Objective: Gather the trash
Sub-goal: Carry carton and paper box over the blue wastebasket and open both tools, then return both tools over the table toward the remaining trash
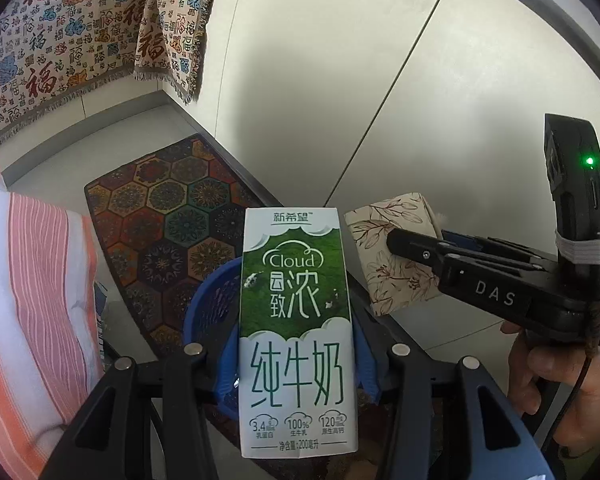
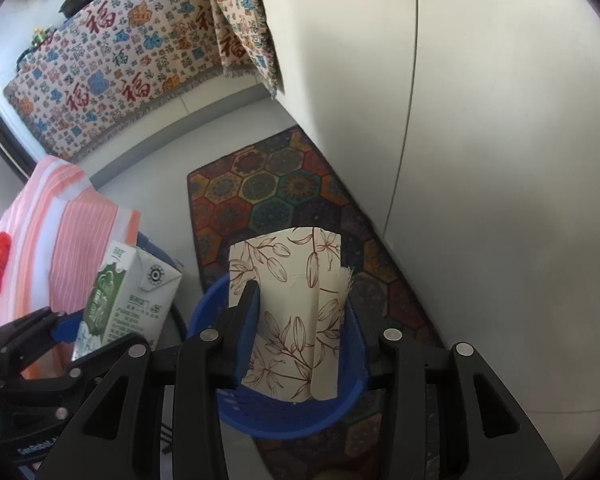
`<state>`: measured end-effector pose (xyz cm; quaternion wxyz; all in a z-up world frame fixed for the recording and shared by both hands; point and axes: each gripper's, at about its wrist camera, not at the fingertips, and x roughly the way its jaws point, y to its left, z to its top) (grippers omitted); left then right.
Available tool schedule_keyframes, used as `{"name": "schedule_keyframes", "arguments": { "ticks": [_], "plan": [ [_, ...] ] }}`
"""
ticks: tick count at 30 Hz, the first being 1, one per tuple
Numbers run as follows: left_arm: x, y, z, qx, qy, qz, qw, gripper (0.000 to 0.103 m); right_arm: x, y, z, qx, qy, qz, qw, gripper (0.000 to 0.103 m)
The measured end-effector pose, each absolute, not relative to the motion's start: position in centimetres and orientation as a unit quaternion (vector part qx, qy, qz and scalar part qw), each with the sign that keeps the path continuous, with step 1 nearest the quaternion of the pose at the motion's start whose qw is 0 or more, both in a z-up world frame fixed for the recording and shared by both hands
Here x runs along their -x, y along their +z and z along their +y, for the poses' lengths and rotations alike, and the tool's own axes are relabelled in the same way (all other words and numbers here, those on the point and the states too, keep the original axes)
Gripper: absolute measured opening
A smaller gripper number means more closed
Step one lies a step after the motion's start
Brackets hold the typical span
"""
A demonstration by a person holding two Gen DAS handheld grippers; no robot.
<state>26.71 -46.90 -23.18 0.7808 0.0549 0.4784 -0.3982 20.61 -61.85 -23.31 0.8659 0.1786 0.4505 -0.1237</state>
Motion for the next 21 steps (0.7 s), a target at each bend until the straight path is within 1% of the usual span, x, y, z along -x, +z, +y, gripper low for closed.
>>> {"name": "schedule_keyframes", "arguments": {
  "ticks": [1, 2, 4, 7, 12, 18, 20, 21],
  "plan": [
    [-26.9, -23.5, -47.1, -0.056, -0.399, 0.479, 0.78, 0.052, -20.6, -23.5, -62.1, -0.186, -0.124, 0.45, 0.865, 0.051],
    [-27.0, -23.9, -47.3, -0.057, -0.4, 0.482, 0.777, 0.06, -20.5, -23.6, -62.2, -0.192, -0.128, 0.448, 0.864, 0.061],
    [-27.1, -24.3, -47.4, -0.055, -0.398, 0.485, 0.777, 0.065, -20.4, -23.6, -62.4, -0.201, -0.13, 0.443, 0.864, 0.062],
    [-27.5, -24.6, -47.6, -0.049, -0.394, 0.492, 0.774, 0.065, -20.0, -23.0, -62.5, -0.199, -0.135, 0.435, 0.867, 0.063],
    [-26.3, -22.7, -46.3, -0.045, -0.398, 0.475, 0.783, 0.065, -19.4, -21.5, -61.9, -0.184, -0.14, 0.413, 0.881, 0.073],
    [-22.4, -18.5, -40.1, -0.067, -0.384, 0.435, 0.812, 0.065, -18.9, -19.2, -58.4, -0.141, -0.131, 0.379, 0.905, 0.084],
    [-21.2, -17.4, -36.7, -0.069, -0.37, 0.427, 0.822, 0.065, -18.8, -18.5, -56.2, -0.115, -0.121, 0.367, 0.915, 0.088],
    [-20.8, -17.0, -35.0, -0.07, -0.364, 0.424, 0.826, 0.065, -18.8, -18.1, -55.1, -0.101, -0.113, 0.361, 0.92, 0.088]
  ]
}}
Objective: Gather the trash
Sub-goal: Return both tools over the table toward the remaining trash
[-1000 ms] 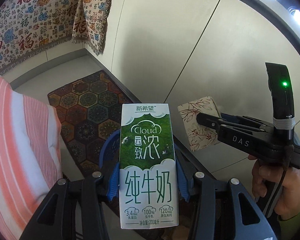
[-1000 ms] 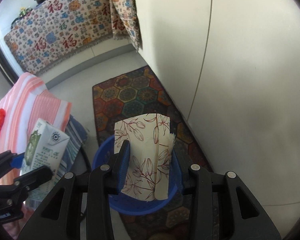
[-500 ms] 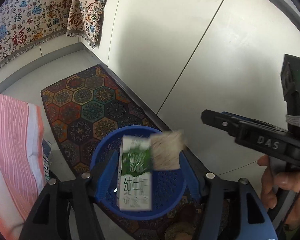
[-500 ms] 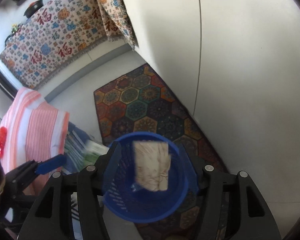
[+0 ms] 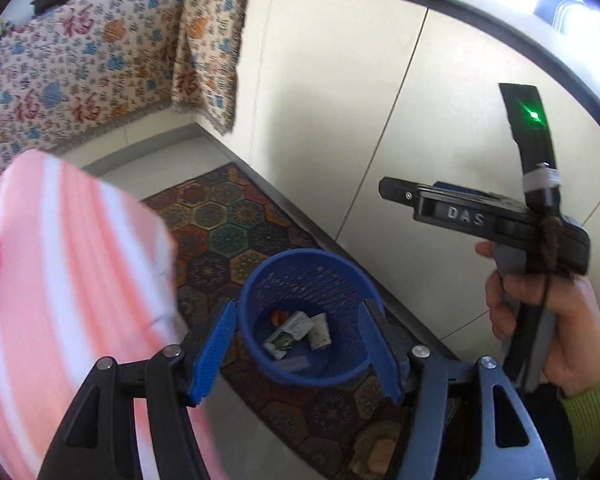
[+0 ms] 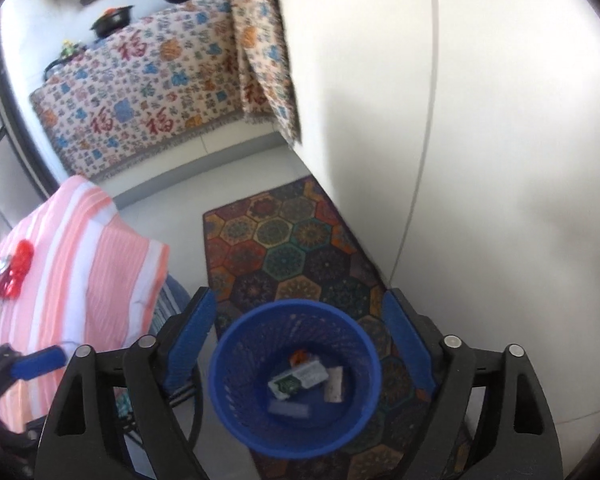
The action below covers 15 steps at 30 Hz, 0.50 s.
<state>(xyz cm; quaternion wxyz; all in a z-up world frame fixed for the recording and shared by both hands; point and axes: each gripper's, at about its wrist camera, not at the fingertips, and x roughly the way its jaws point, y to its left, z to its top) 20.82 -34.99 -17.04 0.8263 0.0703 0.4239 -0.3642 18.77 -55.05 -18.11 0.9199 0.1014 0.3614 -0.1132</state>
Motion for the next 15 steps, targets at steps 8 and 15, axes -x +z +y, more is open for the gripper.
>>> {"name": "schedule_keyframes", "arguments": {
  "ticks": [8, 15],
  "plan": [
    [-16.6, -16.6, -21.3, -0.091, -0.228, 0.429, 0.869, 0.066, -18.8, -17.2, -42.2, -0.011, 0.001, 0.345, 0.938, 0.089],
    [-16.8, -17.7, -8.2, -0.062, -0.097, 0.44, 0.891, 0.066, -18.5, -18.2, -28.9, 0.016, 0.116, 0.372, 0.921, 0.089]
  ]
}}
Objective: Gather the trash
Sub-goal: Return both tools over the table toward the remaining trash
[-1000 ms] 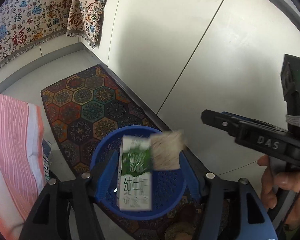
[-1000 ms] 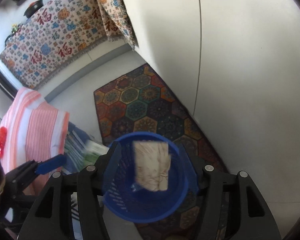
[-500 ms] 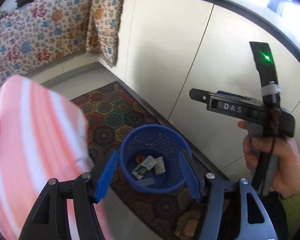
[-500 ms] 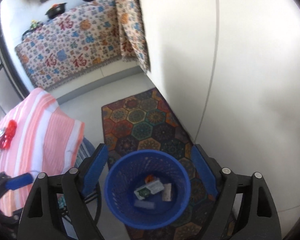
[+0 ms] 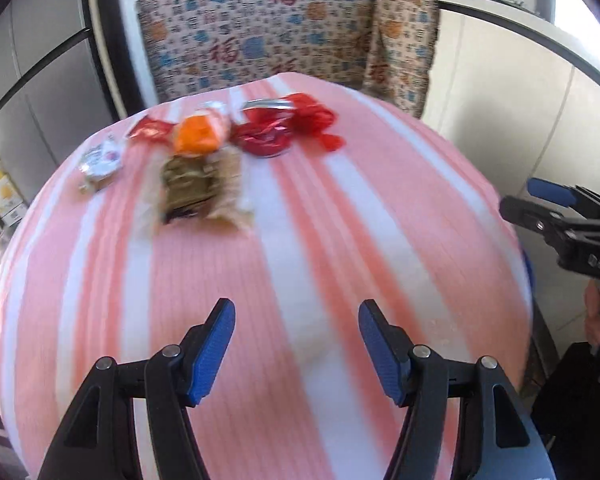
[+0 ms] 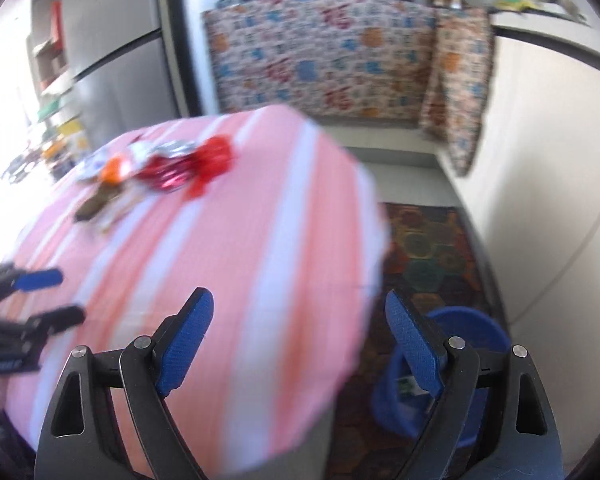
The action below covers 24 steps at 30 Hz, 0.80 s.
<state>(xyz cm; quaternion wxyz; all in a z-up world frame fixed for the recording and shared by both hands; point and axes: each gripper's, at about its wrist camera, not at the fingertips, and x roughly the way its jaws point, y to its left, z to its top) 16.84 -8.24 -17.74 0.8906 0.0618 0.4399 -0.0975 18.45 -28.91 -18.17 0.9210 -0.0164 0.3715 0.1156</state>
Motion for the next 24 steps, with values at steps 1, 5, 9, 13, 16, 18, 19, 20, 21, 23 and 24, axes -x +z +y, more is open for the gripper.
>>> {"name": "schedule_keyframes", "arguments": {
  "ticks": [1, 5, 9, 13, 16, 18, 19, 20, 21, 23, 24],
  "plan": [
    [-17.1, -18.0, -6.6, -0.063, -0.079, 0.44, 0.892, 0.066, -18.5, -18.5, -27.2, 0.025, 0.127, 0.376, 0.918, 0.089],
    [-18.3, -19.0, -1.9, -0.054, -0.04, 0.443, 0.894, 0.067, -19.4, -20.3, -21.8, 0.052, 0.146, 0.396, 0.905, 0.089],
    [-19.3, -19.2, 0.6, -0.035, -0.034, 0.439, 0.897, 0.071, -21.0, -21.6, -19.2, 0.062, 0.135, 0.423, 0.894, 0.09],
    [-20.5, -19.7, 2.3, -0.032, -0.025, 0.446, 0.894, 0.101, -21.6, -21.7, -18.7, 0.054, 0.127, 0.432, 0.891, 0.094],
    [-20.9, -19.8, 3.5, -0.007, -0.029, 0.45, 0.892, 0.101, -22.6, -20.9, -18.7, 0.035, 0.13, 0.441, 0.887, 0.087],
    [-20.8, -19.9, 3.1, -0.017, -0.026, 0.451, 0.892, 0.102, -23.7, -19.9, -18.2, 0.003, 0.151, 0.439, 0.885, 0.083],
    [-20.9, -20.0, 3.2, -0.016, -0.027, 0.451, 0.892, 0.103, -24.2, -19.4, -17.7, -0.015, 0.164, 0.439, 0.883, 0.082],
    [-20.8, -20.0, 3.2, -0.014, -0.027, 0.451, 0.892, 0.103, -24.9, -19.0, -17.2, -0.036, 0.179, 0.441, 0.879, 0.079],
    [-20.9, -20.0, 3.2, -0.013, -0.027, 0.451, 0.892, 0.103, -25.7, -18.7, -16.6, -0.054, 0.191, 0.444, 0.874, 0.076],
    [-20.8, -20.0, 3.1, -0.013, -0.027, 0.451, 0.892, 0.103, -27.1, -18.2, -15.1, -0.08, 0.211, 0.446, 0.866, 0.066],
    [-20.9, -20.0, 3.1, -0.013, -0.027, 0.451, 0.892, 0.103, -27.8, -18.1, -14.3, -0.084, 0.217, 0.447, 0.864, 0.064]
  ]
}}
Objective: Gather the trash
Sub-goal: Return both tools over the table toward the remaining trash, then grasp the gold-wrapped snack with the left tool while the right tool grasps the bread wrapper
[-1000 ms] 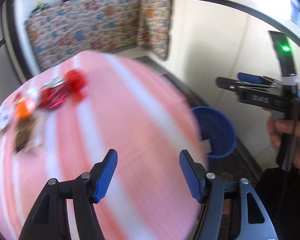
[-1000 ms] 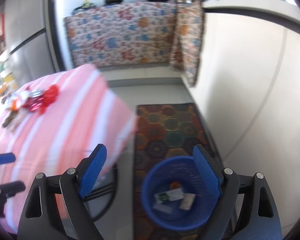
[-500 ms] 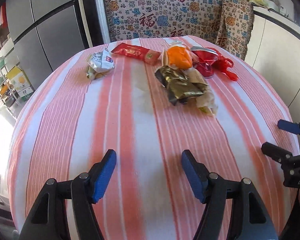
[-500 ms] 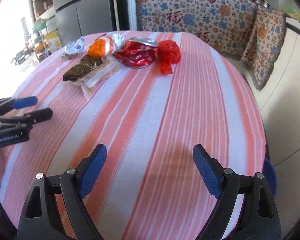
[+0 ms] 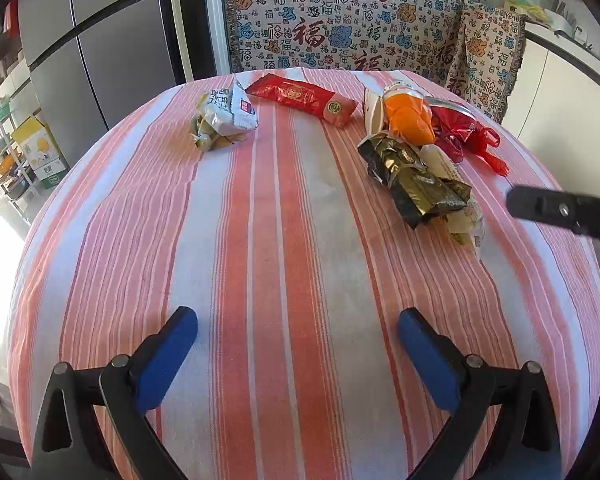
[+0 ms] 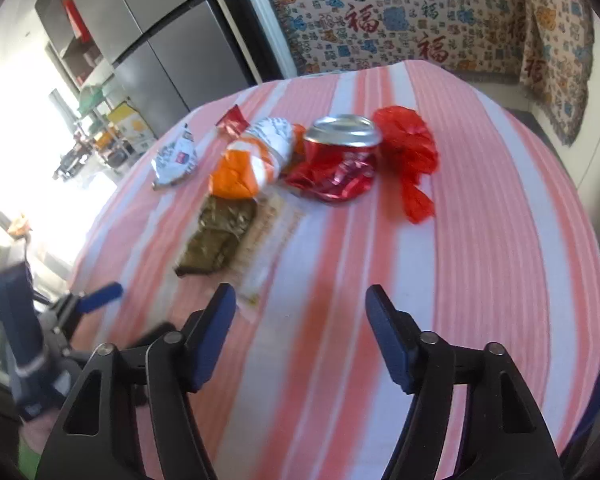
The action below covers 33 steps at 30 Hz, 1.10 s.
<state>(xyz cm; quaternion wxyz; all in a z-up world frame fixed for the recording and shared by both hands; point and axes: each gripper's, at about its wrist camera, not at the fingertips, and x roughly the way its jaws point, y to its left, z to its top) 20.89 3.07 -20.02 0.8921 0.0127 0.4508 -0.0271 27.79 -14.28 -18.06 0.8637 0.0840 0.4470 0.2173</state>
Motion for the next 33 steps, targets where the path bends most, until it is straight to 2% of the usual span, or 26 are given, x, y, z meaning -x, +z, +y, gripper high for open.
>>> {"name": "schedule_keyframes", "arguments": {
  "ticks": [3, 5, 8, 11, 15, 17, 24, 26, 31, 33],
  "plan": [
    [-21.0, -20.1, 3.0, -0.013, -0.027, 0.451, 0.892, 0.103, -29.6, -18.5, -12.1, -0.074, 0.216, 0.465, 0.855, 0.053],
    [-21.0, -20.1, 3.0, -0.012, -0.026, 0.45, 0.892, 0.103, -30.6, -19.5, -11.4, -0.077, 0.215, 0.491, 0.841, 0.036],
    [-21.0, -20.1, 3.0, -0.012, -0.026, 0.45, 0.892, 0.103, -30.5, -20.1, -11.6, -0.08, 0.217, 0.5, 0.835, 0.025],
    [-21.0, -20.1, 3.0, -0.012, -0.026, 0.45, 0.892, 0.103, -28.8, -19.1, -11.9, -0.036, 0.215, 0.489, 0.845, 0.02],
    [-21.0, -20.2, 3.0, -0.012, -0.026, 0.45, 0.892, 0.103, -25.5, -17.6, -13.0, 0.053, 0.186, 0.461, 0.866, 0.02],
    [-21.0, -20.2, 3.0, -0.012, -0.026, 0.45, 0.892, 0.103, -24.2, -17.8, -14.2, 0.063, 0.172, 0.456, 0.871, 0.02],
    [-21.0, -20.2, 2.9, -0.012, -0.024, 0.45, 0.893, 0.103, -22.8, -19.6, -19.6, -0.021, 0.138, 0.45, 0.882, 0.026],
    [-21.1, -20.3, 2.9, -0.011, -0.024, 0.45, 0.893, 0.103, -22.4, -19.9, -20.9, -0.048, 0.132, 0.444, 0.885, 0.044],
    [-20.6, -19.8, 3.0, 0.015, -0.054, 0.442, 0.895, 0.101, -21.3, -20.4, -21.7, -0.035, 0.12, 0.431, 0.894, 0.063],
    [-19.9, -19.0, 2.6, 0.06, -0.101, 0.434, 0.893, 0.101, -20.8, -20.7, -21.7, -0.028, 0.124, 0.42, 0.899, 0.065]
  ]
}}
